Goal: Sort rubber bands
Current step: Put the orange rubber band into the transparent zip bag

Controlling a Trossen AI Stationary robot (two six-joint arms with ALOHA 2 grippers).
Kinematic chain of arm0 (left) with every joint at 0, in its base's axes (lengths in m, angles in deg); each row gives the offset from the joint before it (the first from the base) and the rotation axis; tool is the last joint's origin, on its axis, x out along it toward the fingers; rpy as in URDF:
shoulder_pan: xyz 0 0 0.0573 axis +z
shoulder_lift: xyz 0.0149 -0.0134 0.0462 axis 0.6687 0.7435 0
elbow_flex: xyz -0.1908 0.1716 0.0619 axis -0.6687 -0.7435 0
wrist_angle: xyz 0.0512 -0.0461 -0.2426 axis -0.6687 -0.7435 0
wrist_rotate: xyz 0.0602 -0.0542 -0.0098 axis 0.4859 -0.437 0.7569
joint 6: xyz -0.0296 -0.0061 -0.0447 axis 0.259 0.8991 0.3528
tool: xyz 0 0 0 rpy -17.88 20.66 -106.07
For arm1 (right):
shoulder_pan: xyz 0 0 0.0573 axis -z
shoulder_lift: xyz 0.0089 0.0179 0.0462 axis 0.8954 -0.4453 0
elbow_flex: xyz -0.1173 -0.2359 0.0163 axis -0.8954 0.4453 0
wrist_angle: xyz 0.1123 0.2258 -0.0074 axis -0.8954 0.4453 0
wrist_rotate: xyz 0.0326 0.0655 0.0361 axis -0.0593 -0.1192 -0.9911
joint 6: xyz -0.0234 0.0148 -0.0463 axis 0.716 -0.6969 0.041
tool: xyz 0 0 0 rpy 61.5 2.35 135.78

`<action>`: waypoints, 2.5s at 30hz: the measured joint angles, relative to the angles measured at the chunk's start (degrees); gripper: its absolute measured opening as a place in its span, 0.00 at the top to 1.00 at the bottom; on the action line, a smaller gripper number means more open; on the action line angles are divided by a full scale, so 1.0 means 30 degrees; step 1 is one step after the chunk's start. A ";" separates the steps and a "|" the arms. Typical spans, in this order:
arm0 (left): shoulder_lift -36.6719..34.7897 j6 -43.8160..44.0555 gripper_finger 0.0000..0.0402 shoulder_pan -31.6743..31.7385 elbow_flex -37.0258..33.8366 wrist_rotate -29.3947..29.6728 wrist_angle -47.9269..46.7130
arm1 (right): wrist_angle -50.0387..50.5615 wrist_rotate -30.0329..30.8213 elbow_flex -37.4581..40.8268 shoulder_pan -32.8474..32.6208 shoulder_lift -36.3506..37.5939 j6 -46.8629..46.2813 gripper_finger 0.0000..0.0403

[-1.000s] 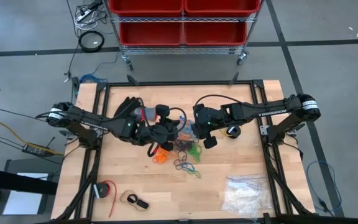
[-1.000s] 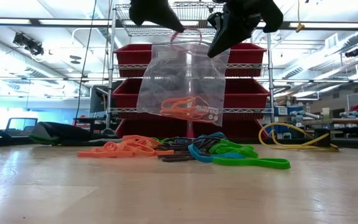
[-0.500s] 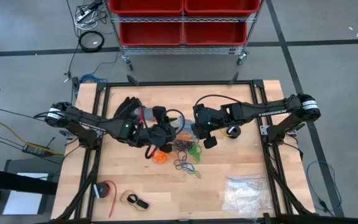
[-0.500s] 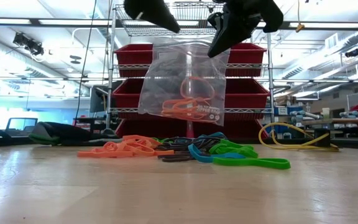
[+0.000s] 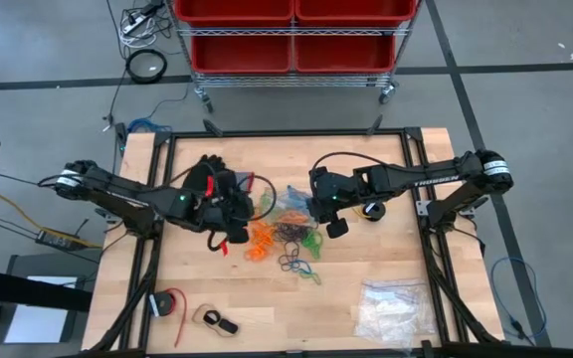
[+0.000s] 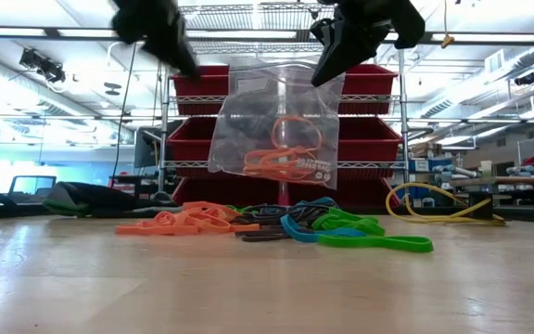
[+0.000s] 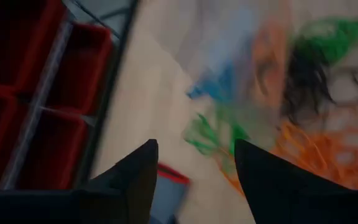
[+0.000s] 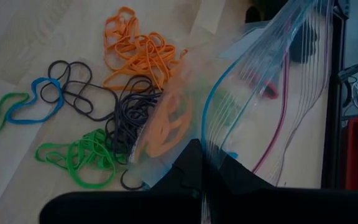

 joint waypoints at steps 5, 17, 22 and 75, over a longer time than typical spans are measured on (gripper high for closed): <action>-0.0145 0.0481 0.46 0.0023 -0.4739 -0.0695 0.4844 | 0.0000 -0.0013 0.0000 -0.0062 0.0000 -0.0004 1.00; -0.0102 0.0584 0.48 0.3118 -1.1882 -0.5138 1.6188 | -0.0306 -0.0007 0.0004 -0.0049 0.0000 -0.0015 1.00; -0.0094 0.0459 0.53 0.4664 -1.2638 -0.7810 1.7084 | -0.0891 -0.0111 0.0001 -0.0013 0.0000 -0.0010 1.00; -0.1702 -0.2165 1.00 0.5865 -0.6340 -1.0517 0.8790 | -0.0589 -0.0481 0.0007 -0.0013 0.0000 -0.0551 1.00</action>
